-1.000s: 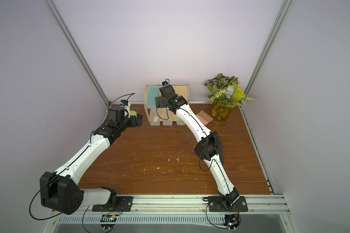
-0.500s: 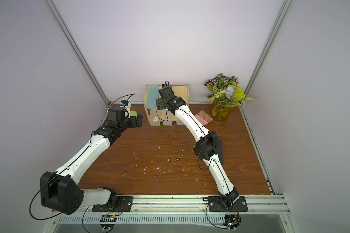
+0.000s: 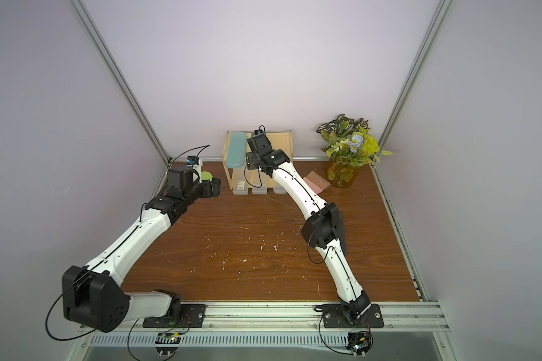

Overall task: Remove the pencil cases from the shelf
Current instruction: Pick up the pencil case from the shelf.

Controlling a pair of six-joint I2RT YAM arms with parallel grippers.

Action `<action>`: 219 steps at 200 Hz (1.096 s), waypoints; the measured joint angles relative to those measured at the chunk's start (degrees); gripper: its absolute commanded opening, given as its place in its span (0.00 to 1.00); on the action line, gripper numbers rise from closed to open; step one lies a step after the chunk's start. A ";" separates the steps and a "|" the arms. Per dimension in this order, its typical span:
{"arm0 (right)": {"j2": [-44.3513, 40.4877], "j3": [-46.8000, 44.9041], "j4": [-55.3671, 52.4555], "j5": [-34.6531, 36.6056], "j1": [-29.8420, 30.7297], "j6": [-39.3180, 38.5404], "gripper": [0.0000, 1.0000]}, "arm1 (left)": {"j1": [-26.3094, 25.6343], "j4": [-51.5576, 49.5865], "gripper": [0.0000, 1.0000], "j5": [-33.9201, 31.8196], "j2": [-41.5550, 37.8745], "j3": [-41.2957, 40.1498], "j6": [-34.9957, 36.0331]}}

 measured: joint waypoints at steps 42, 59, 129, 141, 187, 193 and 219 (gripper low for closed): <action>-0.96 -1.03 -0.59 0.35 -0.57 0.17 0.54 | 0.00 0.00 1.00 0.00 0.00 0.00 0.00; -1.49 -1.46 -1.16 0.74 -0.85 0.31 0.45 | 0.00 0.00 1.00 0.00 0.00 0.00 0.00; -6.93 -5.22 -4.94 2.01 -1.29 0.39 0.27 | 0.00 0.02 1.00 0.11 0.00 0.00 -0.04; -8.85 -6.36 -5.25 1.99 -1.29 0.35 0.27 | 0.00 0.02 1.00 0.20 0.00 0.00 -0.09; -21.46 -18.16 -4.57 1.46 -0.92 0.37 0.25 | 0.00 0.04 1.00 0.72 -0.02 0.00 -0.39; -24.30 -21.99 -3.65 1.51 -0.72 0.42 0.25 | 0.00 0.04 1.00 0.87 -0.02 0.00 -0.44; -37.42 -40.17 0.66 1.14 0.48 0.87 0.24 | 0.00 0.17 1.00 1.64 -0.20 0.00 -0.92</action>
